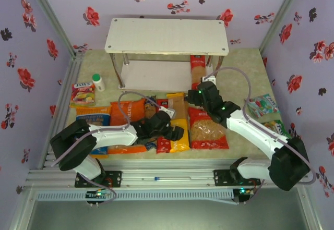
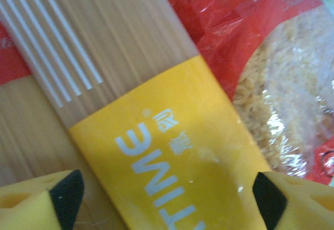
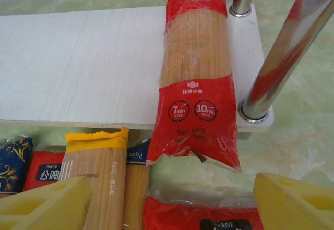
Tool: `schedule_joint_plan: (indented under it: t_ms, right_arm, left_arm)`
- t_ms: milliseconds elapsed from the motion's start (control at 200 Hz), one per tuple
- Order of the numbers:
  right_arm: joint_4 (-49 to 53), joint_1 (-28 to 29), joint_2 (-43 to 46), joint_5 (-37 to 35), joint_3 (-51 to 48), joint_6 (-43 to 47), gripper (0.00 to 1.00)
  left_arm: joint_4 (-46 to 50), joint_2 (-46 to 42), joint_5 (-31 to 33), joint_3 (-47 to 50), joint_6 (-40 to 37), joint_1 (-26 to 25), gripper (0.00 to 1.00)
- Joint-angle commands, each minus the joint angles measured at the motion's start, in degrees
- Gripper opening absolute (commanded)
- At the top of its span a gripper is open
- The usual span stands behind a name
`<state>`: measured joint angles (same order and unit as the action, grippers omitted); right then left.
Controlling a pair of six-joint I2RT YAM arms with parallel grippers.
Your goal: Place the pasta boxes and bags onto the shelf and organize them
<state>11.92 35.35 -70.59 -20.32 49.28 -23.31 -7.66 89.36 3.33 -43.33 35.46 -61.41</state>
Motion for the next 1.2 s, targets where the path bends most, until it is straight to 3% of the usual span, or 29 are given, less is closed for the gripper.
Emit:
schedule_joint_plan:
  t_ms: [0,295,620,1050,1195]
  right_arm:
    - [-0.6,-0.4,2.2,0.5,-1.4,-1.5,0.84]
    - [-1.8,-1.2,6.4,0.3,-3.8,-2.3,0.87]
    - [-2.3,-2.6,7.8,2.6,-4.7,-2.8,0.92]
    - [-4.4,-4.2,7.2,5.1,-5.8,-3.2,0.92]
    - [-4.6,-4.7,7.1,5.8,-6.0,-3.3,0.92]
  left_arm:
    - [0.8,1.3,-0.2,-3.8,1.4,-1.3,0.91]
    - [5.6,5.5,1.0,-6.0,4.0,-1.9,0.99]
    - [16.9,6.2,4.9,-10.1,3.9,-2.3,1.00]
    - [20.8,13.8,3.6,-16.5,4.5,-3.8,1.00]
    - [22.9,15.0,3.5,-17.7,4.5,-3.9,0.87]
